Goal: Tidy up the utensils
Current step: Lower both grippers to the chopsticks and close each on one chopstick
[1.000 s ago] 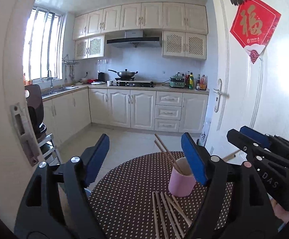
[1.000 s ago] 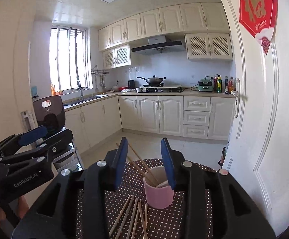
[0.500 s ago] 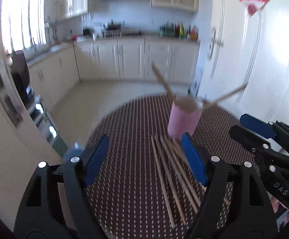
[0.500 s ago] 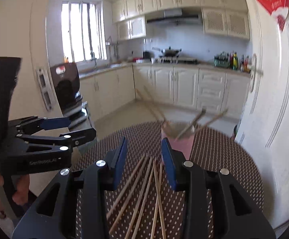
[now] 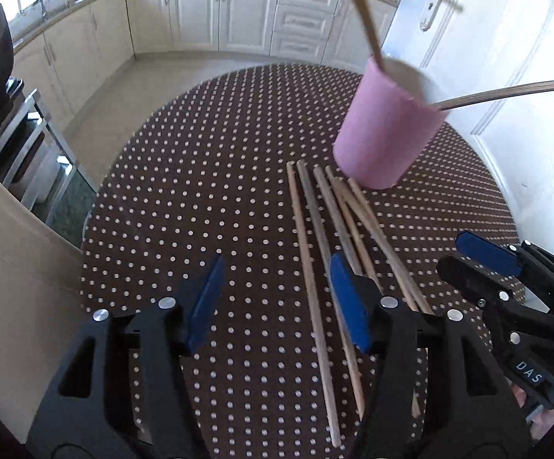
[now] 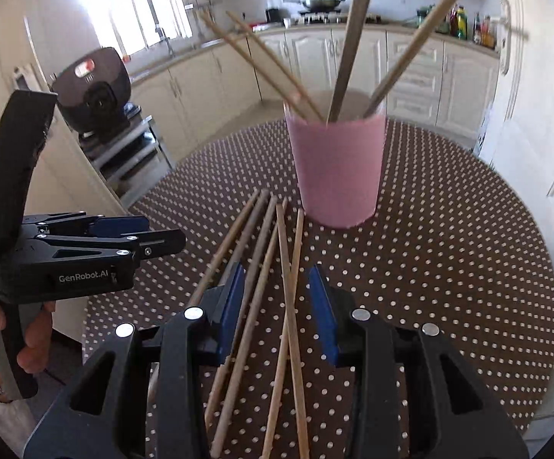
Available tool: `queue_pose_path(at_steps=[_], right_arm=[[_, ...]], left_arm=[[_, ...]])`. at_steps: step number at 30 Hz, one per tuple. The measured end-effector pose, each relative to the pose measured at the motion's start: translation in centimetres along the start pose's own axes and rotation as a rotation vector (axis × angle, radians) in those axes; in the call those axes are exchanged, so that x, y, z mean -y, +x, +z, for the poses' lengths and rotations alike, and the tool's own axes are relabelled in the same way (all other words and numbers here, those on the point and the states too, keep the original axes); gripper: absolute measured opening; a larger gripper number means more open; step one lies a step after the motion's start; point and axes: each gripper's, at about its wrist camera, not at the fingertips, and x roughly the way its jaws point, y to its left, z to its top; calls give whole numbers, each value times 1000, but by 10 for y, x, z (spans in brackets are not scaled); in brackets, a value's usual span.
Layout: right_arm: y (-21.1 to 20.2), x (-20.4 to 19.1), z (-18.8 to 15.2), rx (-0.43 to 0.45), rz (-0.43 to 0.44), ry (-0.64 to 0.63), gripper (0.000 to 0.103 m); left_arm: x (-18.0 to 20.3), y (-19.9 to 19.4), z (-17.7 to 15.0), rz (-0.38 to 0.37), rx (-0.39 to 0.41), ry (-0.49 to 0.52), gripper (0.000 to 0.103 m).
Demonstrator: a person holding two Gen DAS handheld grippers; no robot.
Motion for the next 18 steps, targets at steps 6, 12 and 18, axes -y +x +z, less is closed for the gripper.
queue_pose_path(at_steps=[6, 12, 18], right_arm=[[34, -7, 4, -58, -54, -77, 24], [64, -23, 12, -92, -79, -170, 12], [76, -29, 20, -98, -89, -199, 7]], left_arm=[[-6, 20, 4, 4, -24, -16, 57], [-10, 25, 9, -1, -28, -23, 57], [-12, 30, 17, -14, -28, -17, 57]])
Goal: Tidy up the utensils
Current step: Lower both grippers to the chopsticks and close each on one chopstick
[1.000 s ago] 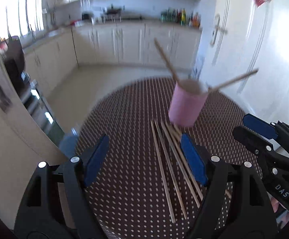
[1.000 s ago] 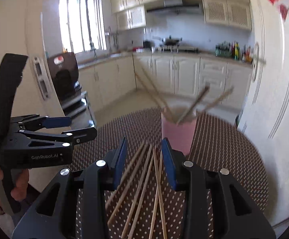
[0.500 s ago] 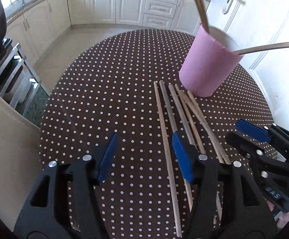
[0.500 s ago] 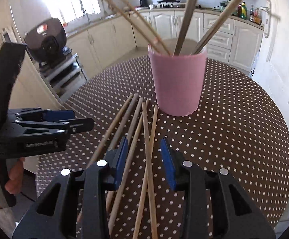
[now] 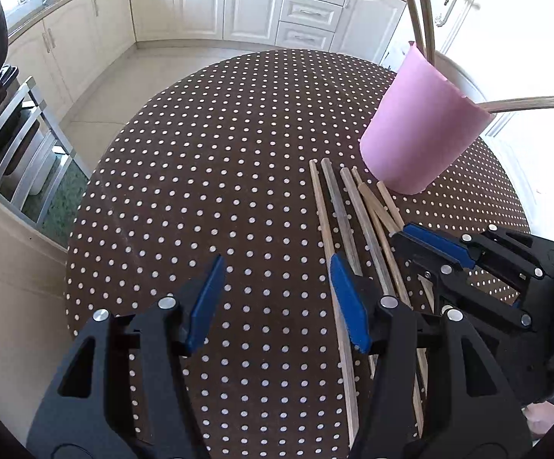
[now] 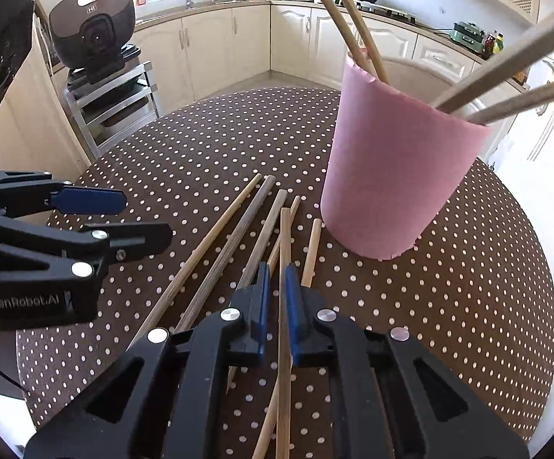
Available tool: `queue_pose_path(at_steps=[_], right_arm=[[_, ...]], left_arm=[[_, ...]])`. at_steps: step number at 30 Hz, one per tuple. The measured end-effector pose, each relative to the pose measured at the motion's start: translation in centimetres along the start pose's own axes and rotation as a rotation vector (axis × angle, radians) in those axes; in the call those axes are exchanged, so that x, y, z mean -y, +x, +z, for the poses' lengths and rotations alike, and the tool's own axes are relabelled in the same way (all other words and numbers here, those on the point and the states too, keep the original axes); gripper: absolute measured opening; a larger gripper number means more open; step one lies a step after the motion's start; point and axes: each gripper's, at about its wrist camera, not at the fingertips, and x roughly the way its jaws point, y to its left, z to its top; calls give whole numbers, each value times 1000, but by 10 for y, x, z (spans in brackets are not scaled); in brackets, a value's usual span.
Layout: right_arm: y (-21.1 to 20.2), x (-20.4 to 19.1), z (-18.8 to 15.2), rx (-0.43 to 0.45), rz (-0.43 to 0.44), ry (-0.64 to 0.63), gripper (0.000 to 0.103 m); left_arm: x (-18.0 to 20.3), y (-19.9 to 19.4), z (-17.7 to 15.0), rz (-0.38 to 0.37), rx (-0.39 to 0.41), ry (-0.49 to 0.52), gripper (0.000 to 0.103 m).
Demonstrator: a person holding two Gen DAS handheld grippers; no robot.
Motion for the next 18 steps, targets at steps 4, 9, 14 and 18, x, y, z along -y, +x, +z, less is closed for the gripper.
queue_pose_path(at_steps=[4, 9, 14, 18], right_arm=[[10, 1, 5, -34, -12, -6, 7], [10, 5, 1, -19, 21, 17, 5], [-11, 20, -3, 38, 73, 85, 5], [-25, 26, -8, 55, 101, 106, 5]], left_arm=[[5, 6, 4, -7, -11, 8, 57], [11, 13, 10, -7, -16, 13, 57], [18, 22, 19, -17, -26, 15, 45], [26, 34, 26, -9, -50, 24, 36]])
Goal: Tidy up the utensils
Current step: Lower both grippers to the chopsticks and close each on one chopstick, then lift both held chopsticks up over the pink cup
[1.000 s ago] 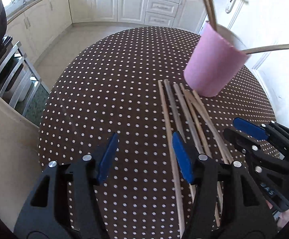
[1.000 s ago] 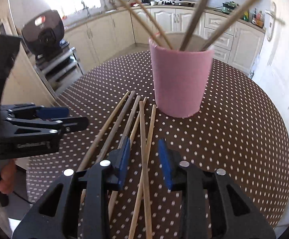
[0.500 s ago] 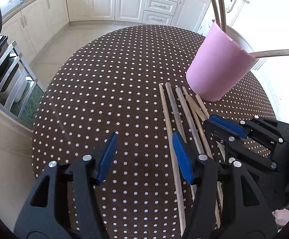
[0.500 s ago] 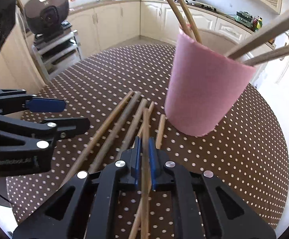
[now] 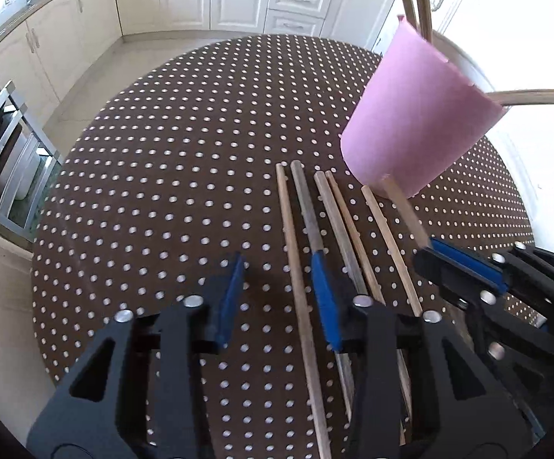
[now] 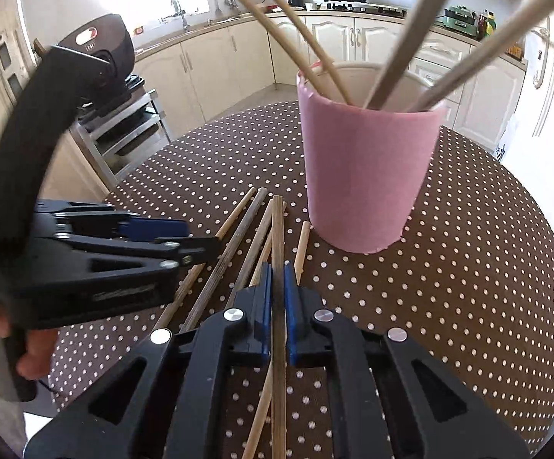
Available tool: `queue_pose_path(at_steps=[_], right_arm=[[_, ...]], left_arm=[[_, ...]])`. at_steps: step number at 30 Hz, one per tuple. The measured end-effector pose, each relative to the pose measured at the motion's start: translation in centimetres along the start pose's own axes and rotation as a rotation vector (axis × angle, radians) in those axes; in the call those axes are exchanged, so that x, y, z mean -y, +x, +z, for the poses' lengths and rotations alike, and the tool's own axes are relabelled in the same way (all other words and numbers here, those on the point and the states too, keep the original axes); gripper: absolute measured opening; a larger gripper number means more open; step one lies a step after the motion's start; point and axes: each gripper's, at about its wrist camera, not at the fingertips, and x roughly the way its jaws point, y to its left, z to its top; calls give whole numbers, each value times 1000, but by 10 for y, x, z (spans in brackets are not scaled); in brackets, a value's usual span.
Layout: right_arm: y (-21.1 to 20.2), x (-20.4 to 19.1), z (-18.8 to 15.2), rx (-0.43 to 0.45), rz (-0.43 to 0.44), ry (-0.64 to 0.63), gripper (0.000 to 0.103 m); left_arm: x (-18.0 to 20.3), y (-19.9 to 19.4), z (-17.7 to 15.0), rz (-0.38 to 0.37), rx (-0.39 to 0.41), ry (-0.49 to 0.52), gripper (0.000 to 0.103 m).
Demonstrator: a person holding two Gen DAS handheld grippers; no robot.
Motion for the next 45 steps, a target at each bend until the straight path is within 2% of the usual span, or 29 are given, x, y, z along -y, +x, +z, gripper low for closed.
queue_pose_path(at_steps=[5, 6, 9, 11, 16, 25, 33, 37, 45], right_arm=[[-14, 4, -4, 21, 12, 13, 5], [-15, 4, -5, 24, 13, 14, 5], [-19, 5, -6, 27, 17, 12, 5], [-22, 4, -6, 35, 21, 10, 5], [-32, 5, -6, 47, 31, -2, 5], [-75, -10, -4, 124, 33, -43, 5], [-126, -23, -5, 239, 18, -48, 5], [-150, -29, -4, 325, 8, -39, 5], [-183, -31, -5, 458, -30, -28, 5]], left_arm=[[10, 9, 8, 54, 3, 28, 33], [12, 10, 9, 74, 6, 40, 30], [17, 10, 14, 87, 9, 36, 10], [15, 7, 13, 70, 8, 20, 7], [5, -18, 3, 66, 64, 10, 6], [16, -98, -6, 31, 230, 21, 6], [27, -170, -28, -16, 384, 36, 6], [32, -195, -37, -32, 450, 49, 6], [33, -216, -49, -71, 527, 59, 6]])
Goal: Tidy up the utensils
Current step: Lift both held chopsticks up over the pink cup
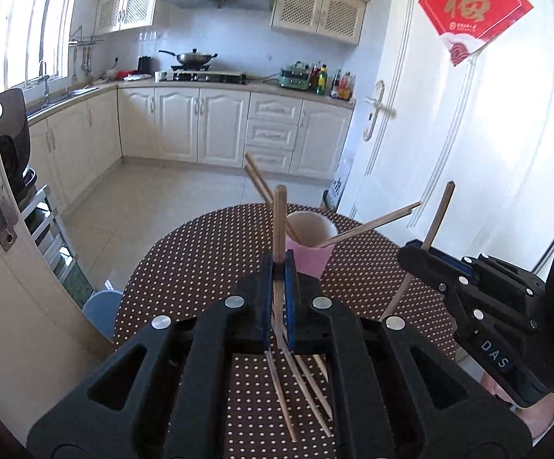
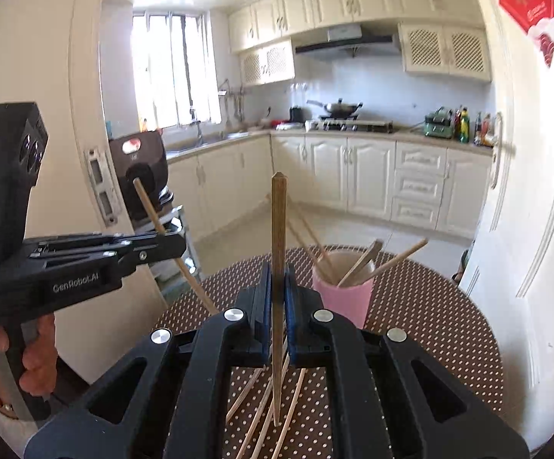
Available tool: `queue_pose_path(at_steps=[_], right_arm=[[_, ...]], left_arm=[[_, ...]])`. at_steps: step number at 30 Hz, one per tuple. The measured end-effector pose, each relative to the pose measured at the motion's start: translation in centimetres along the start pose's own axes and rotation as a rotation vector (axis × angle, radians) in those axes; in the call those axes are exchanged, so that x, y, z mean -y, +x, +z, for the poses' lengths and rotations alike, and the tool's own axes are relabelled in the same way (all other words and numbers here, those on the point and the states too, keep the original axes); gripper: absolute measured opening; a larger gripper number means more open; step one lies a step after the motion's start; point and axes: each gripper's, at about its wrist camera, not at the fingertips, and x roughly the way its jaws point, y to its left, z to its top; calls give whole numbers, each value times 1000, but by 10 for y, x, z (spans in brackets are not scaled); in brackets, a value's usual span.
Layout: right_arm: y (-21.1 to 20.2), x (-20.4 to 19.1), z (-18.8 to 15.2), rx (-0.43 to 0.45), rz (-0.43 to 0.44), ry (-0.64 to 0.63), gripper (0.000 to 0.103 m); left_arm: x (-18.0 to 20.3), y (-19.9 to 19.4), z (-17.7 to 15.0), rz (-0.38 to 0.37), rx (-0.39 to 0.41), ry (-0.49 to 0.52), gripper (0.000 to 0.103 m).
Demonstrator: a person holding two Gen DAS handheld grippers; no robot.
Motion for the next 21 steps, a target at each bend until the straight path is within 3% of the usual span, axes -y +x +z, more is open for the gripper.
queue_pose_path(at_steps=[14, 21], right_arm=[[-25, 15, 43, 232, -72, 37, 5], [-21, 19, 60, 359, -132, 20, 5]], left_arm=[[17, -12, 41, -50, 141, -17, 6], [20, -2, 67, -28, 232, -30, 6]])
